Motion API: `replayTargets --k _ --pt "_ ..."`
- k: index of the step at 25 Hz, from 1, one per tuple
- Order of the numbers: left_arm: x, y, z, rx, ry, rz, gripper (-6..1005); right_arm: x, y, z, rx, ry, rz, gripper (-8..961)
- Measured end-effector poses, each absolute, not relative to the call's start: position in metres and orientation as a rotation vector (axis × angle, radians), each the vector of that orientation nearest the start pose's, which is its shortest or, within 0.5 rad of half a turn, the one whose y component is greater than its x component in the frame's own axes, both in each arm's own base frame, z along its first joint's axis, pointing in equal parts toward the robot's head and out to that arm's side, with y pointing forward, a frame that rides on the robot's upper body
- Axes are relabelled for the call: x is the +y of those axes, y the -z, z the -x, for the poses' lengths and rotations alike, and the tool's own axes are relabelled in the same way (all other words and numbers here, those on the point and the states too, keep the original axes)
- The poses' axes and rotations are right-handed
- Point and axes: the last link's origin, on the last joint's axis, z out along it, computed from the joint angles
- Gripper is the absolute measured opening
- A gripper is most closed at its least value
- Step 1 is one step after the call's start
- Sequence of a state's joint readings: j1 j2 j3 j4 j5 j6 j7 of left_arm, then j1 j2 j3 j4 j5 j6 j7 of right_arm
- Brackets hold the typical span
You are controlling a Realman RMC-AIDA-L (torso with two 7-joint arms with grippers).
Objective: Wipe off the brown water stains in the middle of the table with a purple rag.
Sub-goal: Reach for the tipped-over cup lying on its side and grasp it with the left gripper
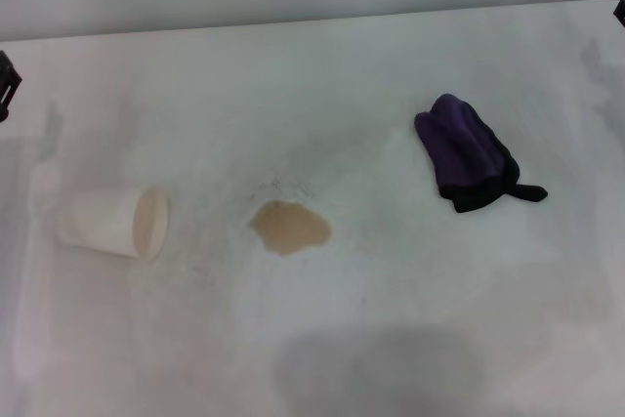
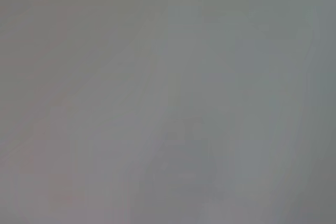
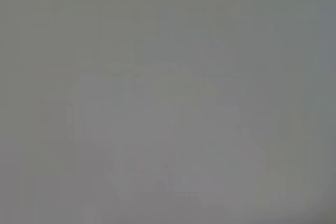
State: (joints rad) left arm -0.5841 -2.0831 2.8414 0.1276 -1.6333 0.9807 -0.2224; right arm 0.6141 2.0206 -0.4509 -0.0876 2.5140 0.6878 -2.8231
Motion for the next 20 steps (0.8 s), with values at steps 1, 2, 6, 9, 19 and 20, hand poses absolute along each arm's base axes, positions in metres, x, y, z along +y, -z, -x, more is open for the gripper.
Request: replayTargets --k 1,2,6,9,19,20 --pt "0.361 0.02 0.331 -0.799 0.693 1.483 889 0.382 -0.054 -0.39 0.914 -0.505 1.272 826" --pt "0.355 0.021 0.331 -0.785 0.708 1.485 889 0.376 -0.054 -0.39 0.886 -0.537 1.266 826" --pt "0.333 0.018 0.335 -0.727 0.756 1.478 888 0.358 -0.055 -0.389 0.818 -0.607 1.252 826" --pt "0.32 0.016 0.336 -0.69 0.78 1.481 889 0.353 -0.054 -0.389 0.805 -0.61 1.26 826" --pt "0.318 0.013 0.332 -0.658 0.817 1.494 889 0.353 -0.05 -0.388 0.808 -0.613 1.271 826" --pt "0.32 0.012 0.331 -0.656 0.827 1.502 889 0.353 -0.05 -0.388 0.807 -0.613 1.271 826"
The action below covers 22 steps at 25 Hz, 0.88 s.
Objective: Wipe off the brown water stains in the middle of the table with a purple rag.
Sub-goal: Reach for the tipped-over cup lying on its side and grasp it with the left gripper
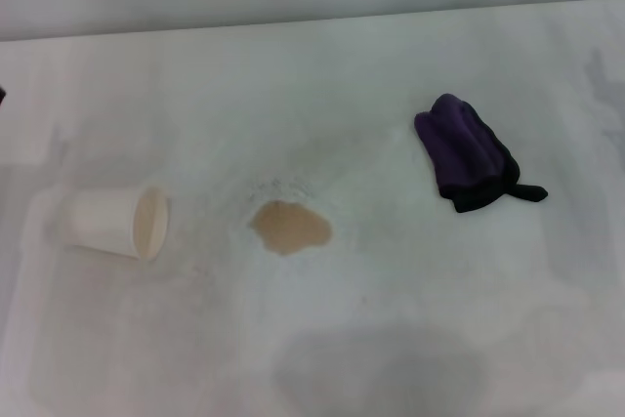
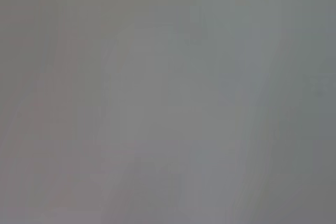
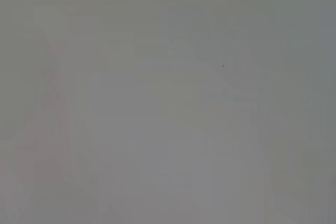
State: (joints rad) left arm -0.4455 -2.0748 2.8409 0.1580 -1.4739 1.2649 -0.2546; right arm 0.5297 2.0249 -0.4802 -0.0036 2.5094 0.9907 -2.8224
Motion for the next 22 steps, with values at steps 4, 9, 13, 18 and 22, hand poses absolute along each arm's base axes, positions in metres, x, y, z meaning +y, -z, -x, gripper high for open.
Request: replayTargets --k 4,9,13,18,22 --pt "0.336 -0.001 0.326 -0.691 0.927 1.602 889 0.354 -0.05 -0.387 0.806 -0.616 1.273 827" --pt "0.353 -0.026 0.329 -0.786 0.967 1.759 889 0.36 -0.05 -0.382 0.798 -0.627 1.28 827" --pt "0.357 -0.057 0.333 -0.825 0.896 1.943 889 0.363 -0.048 -0.378 0.801 -0.635 1.286 827" --pt "0.357 -0.086 0.326 -0.783 0.677 2.249 889 0.366 -0.047 -0.375 0.814 -0.657 1.283 827" --pt "0.356 -0.101 0.311 -0.696 0.479 2.454 889 0.372 -0.046 -0.37 0.812 -0.666 1.292 827"
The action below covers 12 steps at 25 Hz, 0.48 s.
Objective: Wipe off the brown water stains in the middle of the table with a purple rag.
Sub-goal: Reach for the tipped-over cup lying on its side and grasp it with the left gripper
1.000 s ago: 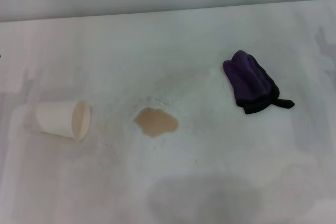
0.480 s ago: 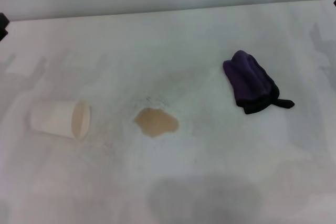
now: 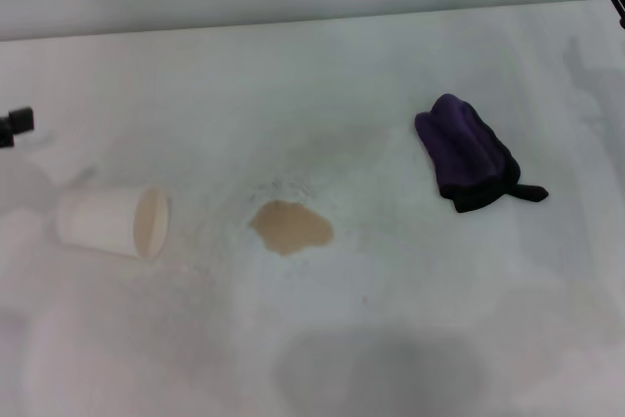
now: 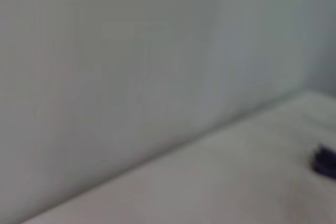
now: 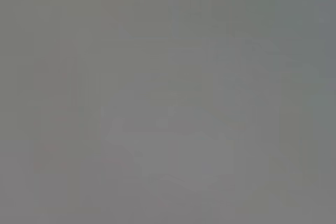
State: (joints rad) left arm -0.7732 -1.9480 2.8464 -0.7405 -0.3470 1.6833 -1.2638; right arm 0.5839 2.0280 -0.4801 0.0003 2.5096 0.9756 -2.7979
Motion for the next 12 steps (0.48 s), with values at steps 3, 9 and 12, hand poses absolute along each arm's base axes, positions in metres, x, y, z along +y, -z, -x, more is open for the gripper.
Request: replayTargets --k 3,9,12 --pt "0.362 -0.112 0.294 -0.64 0.328 2.577 888 0.377 -0.046 -0.366 0.809 -0.673 1.299 827" --pt "0.377 -0.122 0.269 -0.594 -0.035 2.738 888 0.386 -0.043 -0.356 0.805 -0.692 1.313 826" --pt "0.385 -0.12 0.253 -0.504 -0.144 2.796 888 0.388 -0.044 -0.354 0.808 -0.7 1.305 827"
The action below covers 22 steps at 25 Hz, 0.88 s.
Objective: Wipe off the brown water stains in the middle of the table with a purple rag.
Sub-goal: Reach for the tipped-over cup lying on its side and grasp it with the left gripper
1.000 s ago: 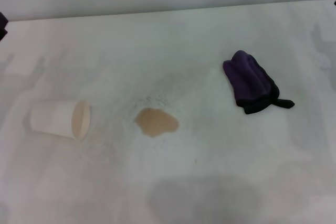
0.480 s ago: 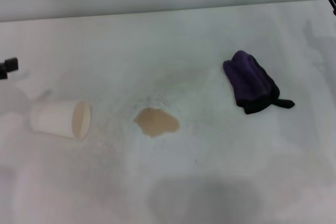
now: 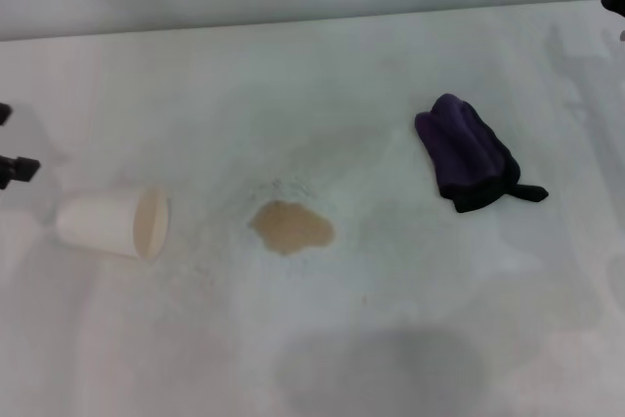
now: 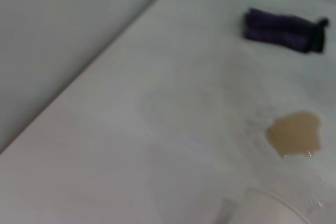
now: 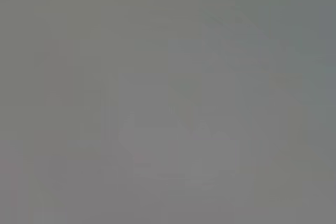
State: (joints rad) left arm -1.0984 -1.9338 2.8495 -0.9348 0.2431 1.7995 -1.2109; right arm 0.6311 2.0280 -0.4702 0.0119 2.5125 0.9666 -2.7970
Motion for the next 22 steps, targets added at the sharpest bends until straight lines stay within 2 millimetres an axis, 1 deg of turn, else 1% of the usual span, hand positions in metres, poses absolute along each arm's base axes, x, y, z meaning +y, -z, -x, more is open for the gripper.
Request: replayTargets --k 1,2,3,4,5,7,9,11,14,17,22 --pt "0.388 -0.113 0.243 -0.426 -0.219 2.845 888 0.388 -0.045 -0.355 0.811 -0.704 1.296 827" --pt "0.388 -0.113 0.243 -0.426 -0.219 2.845 888 0.388 -0.045 -0.355 0.811 -0.704 1.296 827" --pt "0.389 -0.11 0.239 -0.392 -0.249 2.861 888 0.389 -0.046 -0.355 0.812 -0.707 1.293 827" --pt "0.39 -0.106 0.234 -0.346 -0.286 2.878 888 0.389 -0.047 -0.355 0.814 -0.713 1.289 827" --pt "0.392 -0.099 0.224 -0.263 -0.35 2.905 888 0.389 -0.048 -0.355 0.818 -0.721 1.285 827" --pt "0.392 -0.097 0.221 -0.238 -0.371 2.912 888 0.388 -0.05 -0.356 0.827 -0.731 1.276 826" --pt "0.393 -0.092 0.211 -0.167 -0.45 2.915 888 0.388 -0.05 -0.357 0.832 -0.735 1.272 826" --pt "0.396 -0.092 0.206 -0.121 -0.523 2.902 888 0.388 -0.05 -0.358 0.832 -0.734 1.271 826" --pt "0.397 -0.09 0.203 -0.094 -0.62 2.916 888 0.387 -0.051 -0.358 0.833 -0.734 1.269 826" --pt "0.397 -0.085 0.202 -0.107 -0.692 2.944 889 0.387 -0.05 -0.358 0.84 -0.743 1.265 826" --pt "0.399 -0.072 0.203 -0.076 -0.729 2.971 889 0.385 -0.051 -0.361 0.875 -0.772 1.245 827"
